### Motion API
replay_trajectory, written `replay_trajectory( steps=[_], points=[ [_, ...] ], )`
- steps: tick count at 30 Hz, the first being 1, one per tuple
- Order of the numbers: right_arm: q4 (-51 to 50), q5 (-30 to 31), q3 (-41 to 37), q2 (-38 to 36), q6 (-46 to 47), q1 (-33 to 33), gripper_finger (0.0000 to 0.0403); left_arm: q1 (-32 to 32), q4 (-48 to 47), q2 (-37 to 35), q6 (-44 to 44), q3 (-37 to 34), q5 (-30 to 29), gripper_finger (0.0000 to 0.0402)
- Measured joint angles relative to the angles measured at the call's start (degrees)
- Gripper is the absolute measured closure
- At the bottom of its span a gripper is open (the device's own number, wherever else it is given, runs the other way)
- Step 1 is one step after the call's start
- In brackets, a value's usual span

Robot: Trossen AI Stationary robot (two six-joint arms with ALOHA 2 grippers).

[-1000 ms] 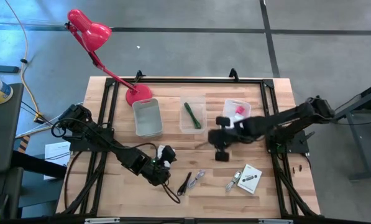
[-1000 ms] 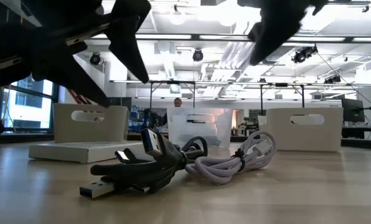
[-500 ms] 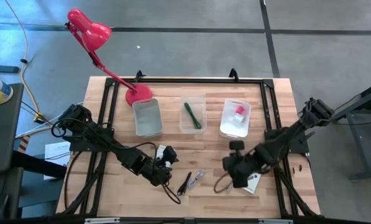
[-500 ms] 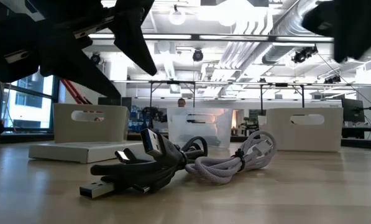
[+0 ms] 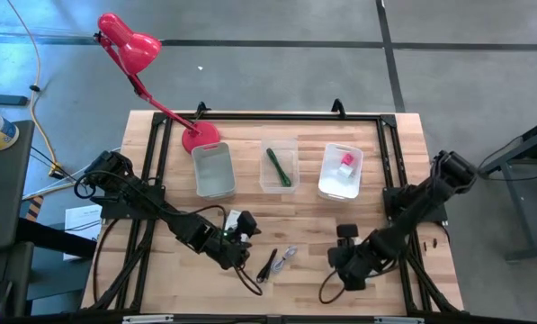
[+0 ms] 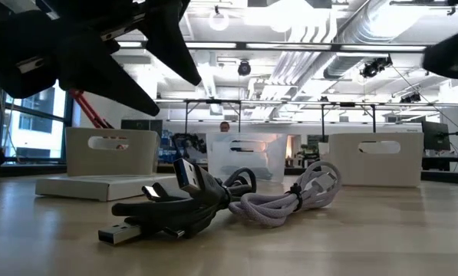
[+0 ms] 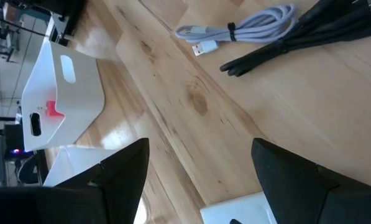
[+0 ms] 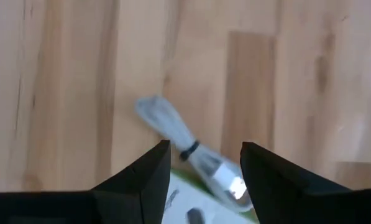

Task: Pick and place items into bin
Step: Put the right white USB cable into the transparent bin

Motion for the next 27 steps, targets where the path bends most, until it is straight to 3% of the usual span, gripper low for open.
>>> replay_trajectory(
  steps=[19,27],
  points=[
    [7.42,-0.84,0.03,9.66,-4.93,1.42,0.0221,0.0,1.18,0.0,-1.12,0.01,-1.95,0.0131],
    [9.27,-4.73,0.15,11.47,-7.84,-1.88,0.0264,0.0,1.0,0.0,-1.14,0.0,-1.95,0.0131]
  ],
)
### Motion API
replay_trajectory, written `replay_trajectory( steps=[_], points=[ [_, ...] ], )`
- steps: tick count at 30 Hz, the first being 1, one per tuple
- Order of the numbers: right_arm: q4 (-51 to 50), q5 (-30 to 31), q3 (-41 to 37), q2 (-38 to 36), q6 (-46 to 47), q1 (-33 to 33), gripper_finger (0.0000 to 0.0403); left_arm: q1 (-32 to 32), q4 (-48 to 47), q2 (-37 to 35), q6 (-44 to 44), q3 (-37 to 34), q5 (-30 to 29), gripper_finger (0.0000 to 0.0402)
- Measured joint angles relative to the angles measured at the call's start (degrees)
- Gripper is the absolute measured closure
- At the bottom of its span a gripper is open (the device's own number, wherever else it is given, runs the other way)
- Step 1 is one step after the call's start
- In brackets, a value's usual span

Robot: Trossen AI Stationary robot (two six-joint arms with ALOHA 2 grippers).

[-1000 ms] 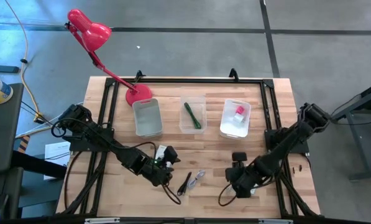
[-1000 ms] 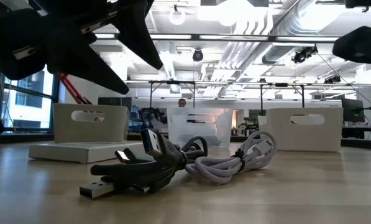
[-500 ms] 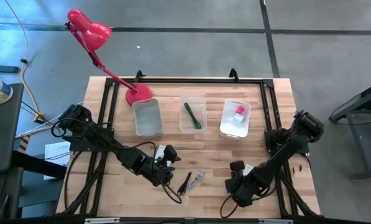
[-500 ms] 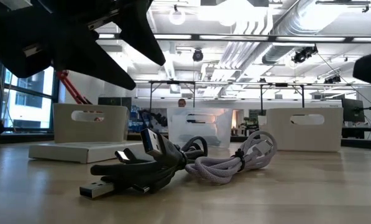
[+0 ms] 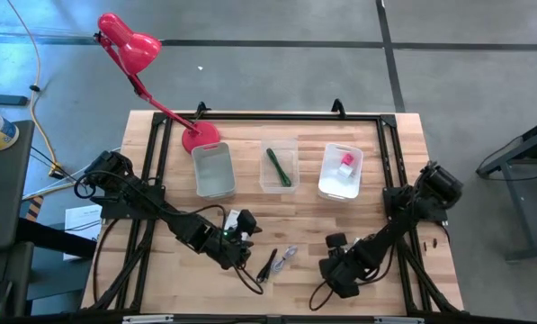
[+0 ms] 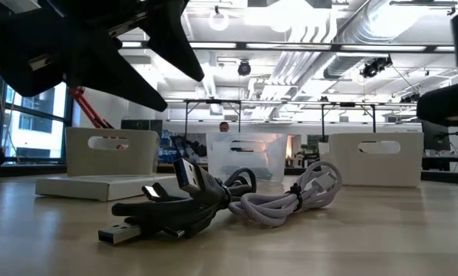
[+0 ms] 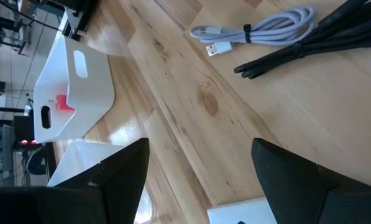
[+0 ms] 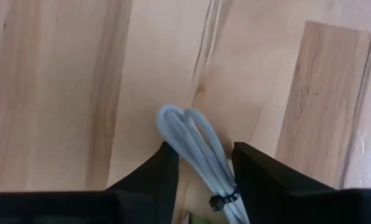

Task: Pick and place items into bin
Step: Put the right white USB cable into the transparent bin

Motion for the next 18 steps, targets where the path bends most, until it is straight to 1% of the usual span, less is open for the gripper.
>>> replay_trajectory(
  steps=[3,6,10,12,16,18],
  points=[
    [0.73,-0.29,0.0,-0.02,-1.17,-0.98,0.0294,0.0,-0.1,0.0,0.02,0.0,0.01,0.0131],
    [0.89,0.06,0.28,-0.02,-3.05,-1.87,0.0333,0.0,-0.2,0.0,0.02,0.0,0.02,0.0131],
    [0.66,2.01,1.14,-0.01,-6.55,-3.33,0.0386,0.0,-0.24,0.0,0.48,0.0,0.02,0.0131],
    [0.32,3.98,1.62,-0.02,-8.19,-4.33,0.0388,0.0,-0.26,0.0,0.49,0.0,0.02,0.0131],
    [-0.26,8.43,2.76,-0.01,-10.72,-6.86,0.0367,0.0,-1.01,0.0,0.48,0.0,0.02,0.0131],
    [-1.2,10.46,3.52,-0.01,-12.76,-8.36,0.0366,0.0,-1.66,0.0,0.18,0.0,0.02,0.0131]
  ],
)
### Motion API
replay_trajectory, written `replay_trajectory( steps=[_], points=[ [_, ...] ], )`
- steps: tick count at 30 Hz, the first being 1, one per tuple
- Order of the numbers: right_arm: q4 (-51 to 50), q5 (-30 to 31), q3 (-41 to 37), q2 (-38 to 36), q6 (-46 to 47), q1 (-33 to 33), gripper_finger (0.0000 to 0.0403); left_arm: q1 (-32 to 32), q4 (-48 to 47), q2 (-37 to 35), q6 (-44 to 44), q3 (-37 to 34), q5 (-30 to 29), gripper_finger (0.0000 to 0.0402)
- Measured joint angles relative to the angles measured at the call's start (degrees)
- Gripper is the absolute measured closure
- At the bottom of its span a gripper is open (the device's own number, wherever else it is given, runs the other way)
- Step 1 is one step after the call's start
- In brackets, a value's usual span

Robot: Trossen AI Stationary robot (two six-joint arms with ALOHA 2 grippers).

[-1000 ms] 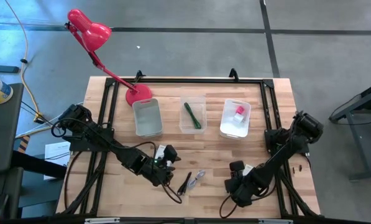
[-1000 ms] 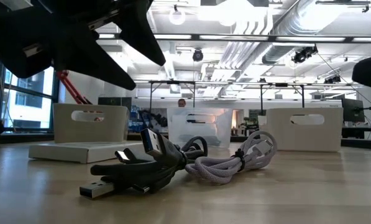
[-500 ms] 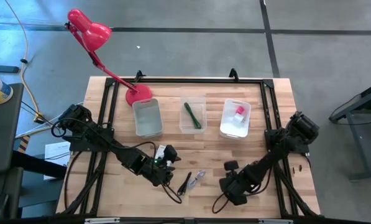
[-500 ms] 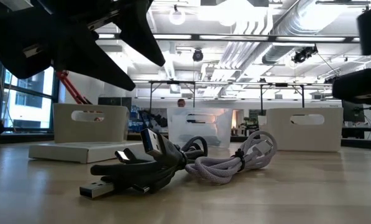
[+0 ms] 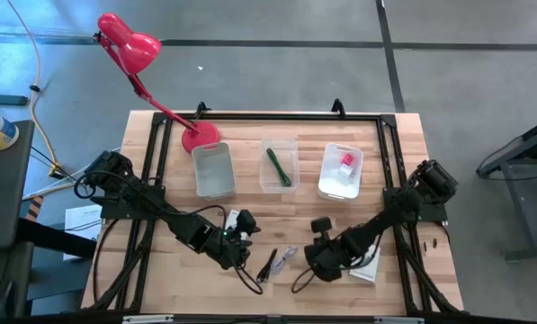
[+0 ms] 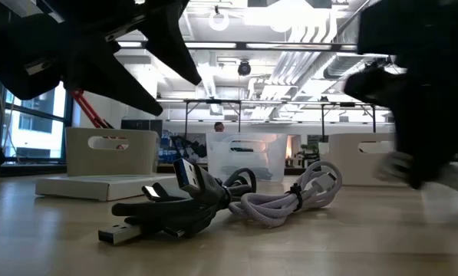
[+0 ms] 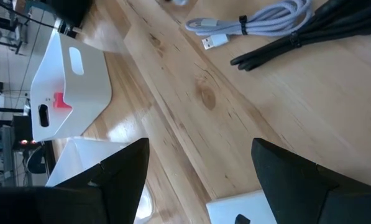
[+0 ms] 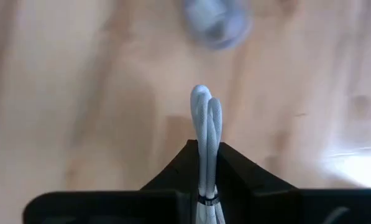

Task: Pick and place items into bin
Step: Put the right white USB cable into the transparent bin

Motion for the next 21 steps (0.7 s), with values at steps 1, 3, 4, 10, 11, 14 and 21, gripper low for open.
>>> replay_trajectory(
  steps=[1,3,4,10,11,14,21],
  points=[
    [-0.75,1.02,0.45,-0.02,-1.04,-0.75,0.037,0.0,-0.35,0.0,-0.13,0.0,0.02,0.0131],
    [-2.64,3.43,1.53,-0.02,-3.01,-2.43,0.0382,0.0,-0.61,0.0,-0.28,0.0,0.0,0.0131],
    [-3.71,4.87,2.22,0.01,-3.81,-3.25,0.0387,0.0,-0.66,0.0,-0.28,0.0,0.0,0.0131],
    [-9.94,11.94,7.58,-0.02,-8.5,-8.28,0.0383,0.0,-1.16,-0.02,-0.21,0.0,-0.38,0.0131],
    [-11.03,12.85,8.71,-0.02,-9.33,-9.05,0.0379,0.0,-1.36,-0.02,-0.18,0.0,-0.38,0.0131],
    [-14.32,15.9,12.72,-0.02,-10.98,-11.24,0.0376,-0.02,-1.83,-0.03,-0.15,0.0,-0.39,0.013],
    [-15.49,16.65,22.59,-0.02,-10.98,-17.35,0.039,-0.06,-4.07,-0.04,-0.57,0.0,-0.4,0.0131]
  ],
)
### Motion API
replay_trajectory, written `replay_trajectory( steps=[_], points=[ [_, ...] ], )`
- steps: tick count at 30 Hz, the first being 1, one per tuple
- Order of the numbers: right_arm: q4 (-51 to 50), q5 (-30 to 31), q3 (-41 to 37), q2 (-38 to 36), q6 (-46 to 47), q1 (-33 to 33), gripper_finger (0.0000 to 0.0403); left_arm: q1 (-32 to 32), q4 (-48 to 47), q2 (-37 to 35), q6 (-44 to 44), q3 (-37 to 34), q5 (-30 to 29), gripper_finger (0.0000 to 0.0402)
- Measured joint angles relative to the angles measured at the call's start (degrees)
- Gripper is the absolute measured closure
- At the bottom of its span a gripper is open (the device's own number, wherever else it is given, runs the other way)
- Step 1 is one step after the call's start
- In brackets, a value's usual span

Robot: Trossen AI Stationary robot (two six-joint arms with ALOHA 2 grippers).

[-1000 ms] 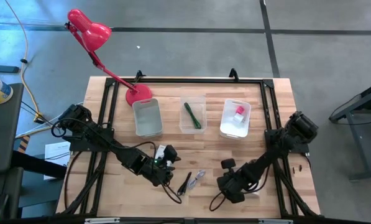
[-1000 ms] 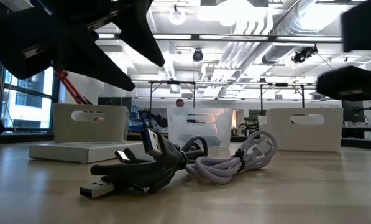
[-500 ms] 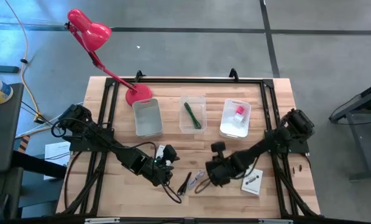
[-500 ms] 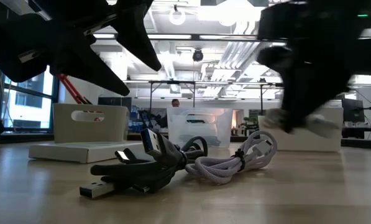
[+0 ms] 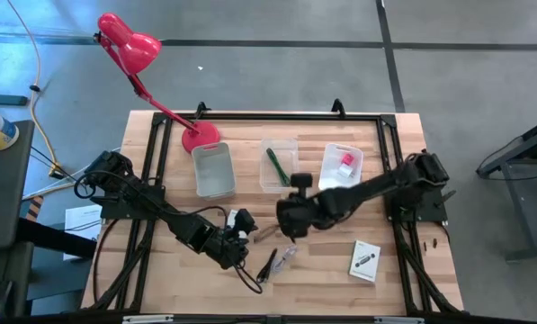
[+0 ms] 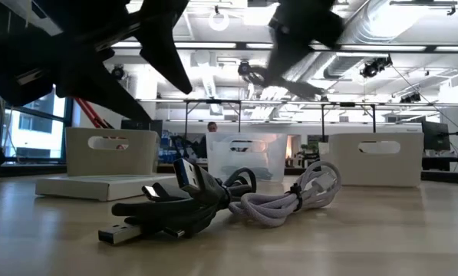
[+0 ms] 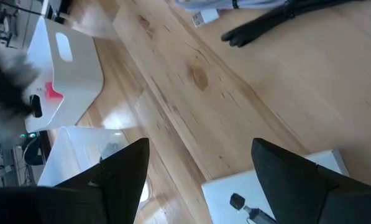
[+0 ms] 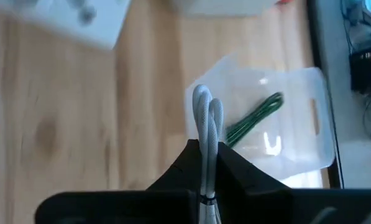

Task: Pick and place items into bin
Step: Put the right white USB cable into the transparent bin

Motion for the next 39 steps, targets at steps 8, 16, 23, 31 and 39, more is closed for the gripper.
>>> replay_trajectory(
  steps=[8,16,23,31,39],
  points=[
    [0.55,-1.55,4.34,-0.07,1.9,-7.59,0.0378,-1.8,-4.53,0.0,-4.04,0.0,-1.66,0.0131],
    [8.89,-4.69,0.16,-0.07,1.55,-14.62,0.038,-5.93,-9.59,0.0,-8.9,0.0,-6.94,0.0131],
    [19.11,-8.37,-5.37,-0.07,2.23,-20.37,0.0383,-7.63,-12.53,0.0,-13.37,0.0,-9.14,0.0131],
    [27.19,-12.46,-10.84,-0.11,6.0,-25.28,0.0375,-7.57,-12.54,0.0,-14.36,0.0,-9.39,0.0131],
    [31.65,-13.95,-14.36,-0.09,6.63,-26.43,0.0384,-7.48,-12.53,0.0,-14.16,0.0,-10.49,0.0131]
  ],
)
